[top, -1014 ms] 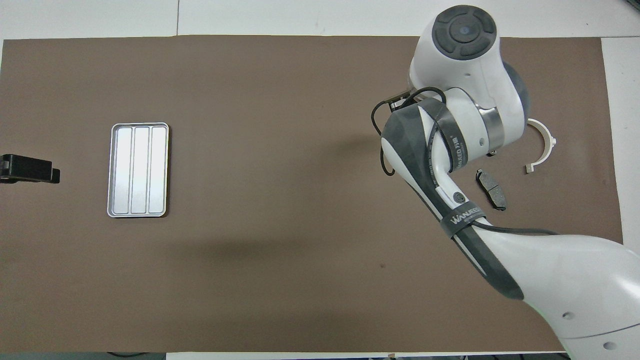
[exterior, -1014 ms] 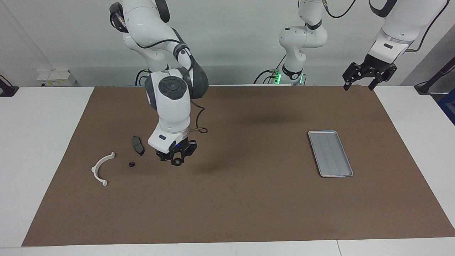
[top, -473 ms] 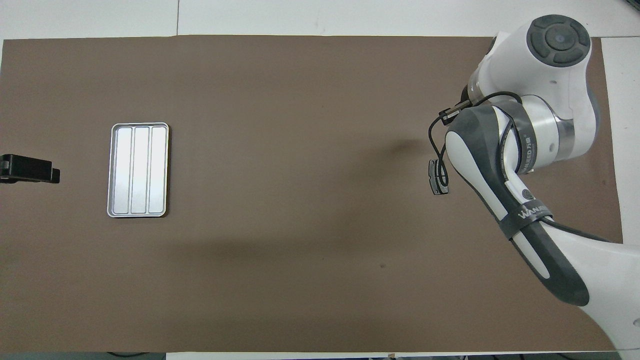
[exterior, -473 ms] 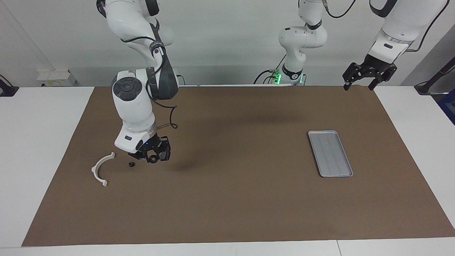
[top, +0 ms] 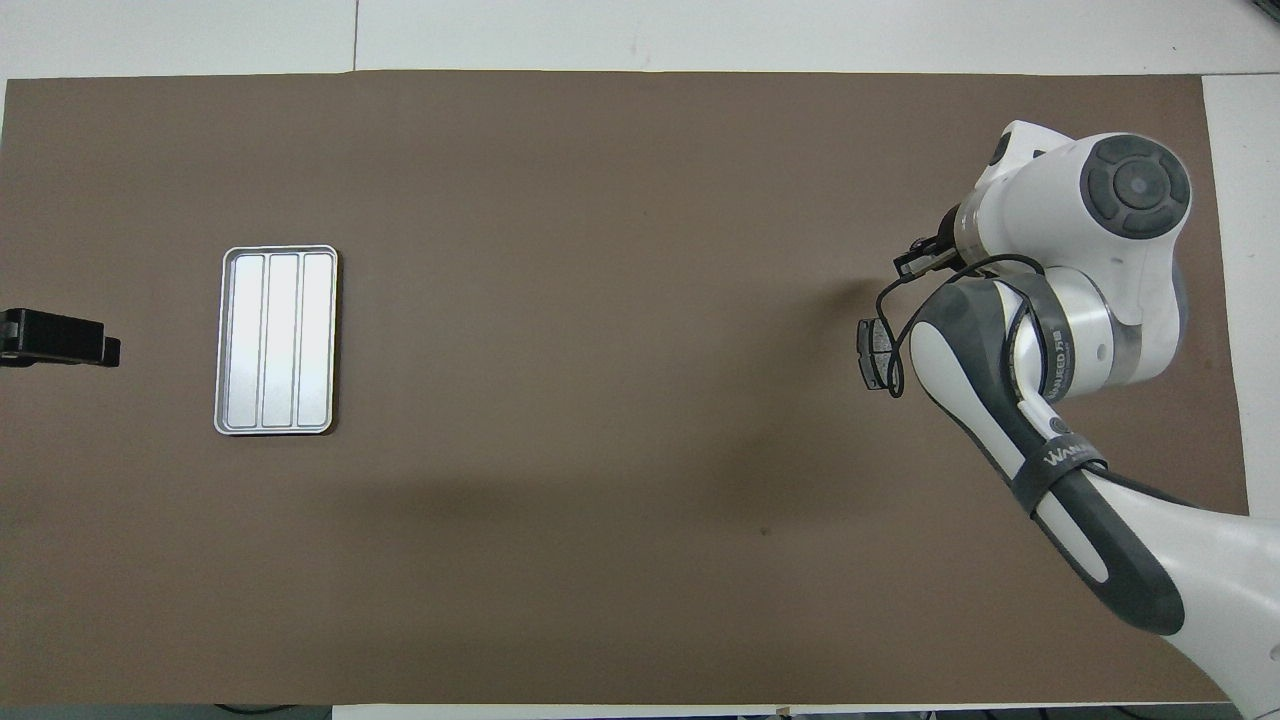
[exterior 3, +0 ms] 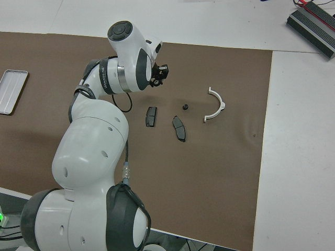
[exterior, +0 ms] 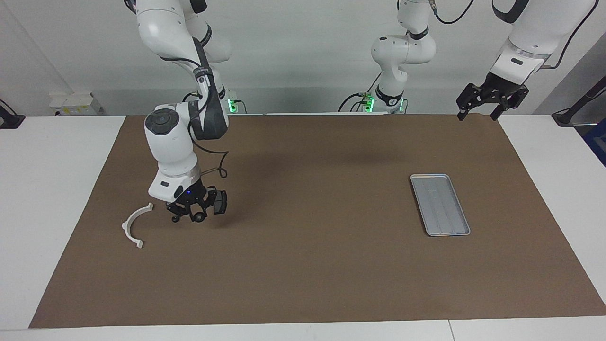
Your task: Place bearing gear from tray to pile
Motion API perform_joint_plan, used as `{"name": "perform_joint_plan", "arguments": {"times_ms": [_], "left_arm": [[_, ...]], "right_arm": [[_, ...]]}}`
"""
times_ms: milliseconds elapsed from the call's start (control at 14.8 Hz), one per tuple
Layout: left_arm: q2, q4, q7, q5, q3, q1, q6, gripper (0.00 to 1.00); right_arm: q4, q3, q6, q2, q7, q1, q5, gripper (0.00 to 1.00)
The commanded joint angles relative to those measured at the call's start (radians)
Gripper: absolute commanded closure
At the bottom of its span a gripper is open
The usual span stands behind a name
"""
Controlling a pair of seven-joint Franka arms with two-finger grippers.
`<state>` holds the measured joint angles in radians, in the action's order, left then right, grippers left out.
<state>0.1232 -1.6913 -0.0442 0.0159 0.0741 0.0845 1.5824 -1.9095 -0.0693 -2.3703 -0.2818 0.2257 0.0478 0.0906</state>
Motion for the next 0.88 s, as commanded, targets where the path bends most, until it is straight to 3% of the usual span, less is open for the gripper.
{"name": "perform_joint_plan", "arguments": {"times_ms": [0, 811], "left_arm": [[0.013, 0.001, 0.001, -0.001, -0.002, -0.003, -0.016, 0.0], [0.013, 0.001, 0.001, -0.001, -0.002, -0.003, -0.016, 0.0]], "right_arm": [[-0.104, -0.015, -0.111, 0.036, 0.044, -0.028, -0.028, 1.0], [-0.129, -0.015, -0.348, -0.094, 0.061, -0.045, -0.028, 1.0]]}}
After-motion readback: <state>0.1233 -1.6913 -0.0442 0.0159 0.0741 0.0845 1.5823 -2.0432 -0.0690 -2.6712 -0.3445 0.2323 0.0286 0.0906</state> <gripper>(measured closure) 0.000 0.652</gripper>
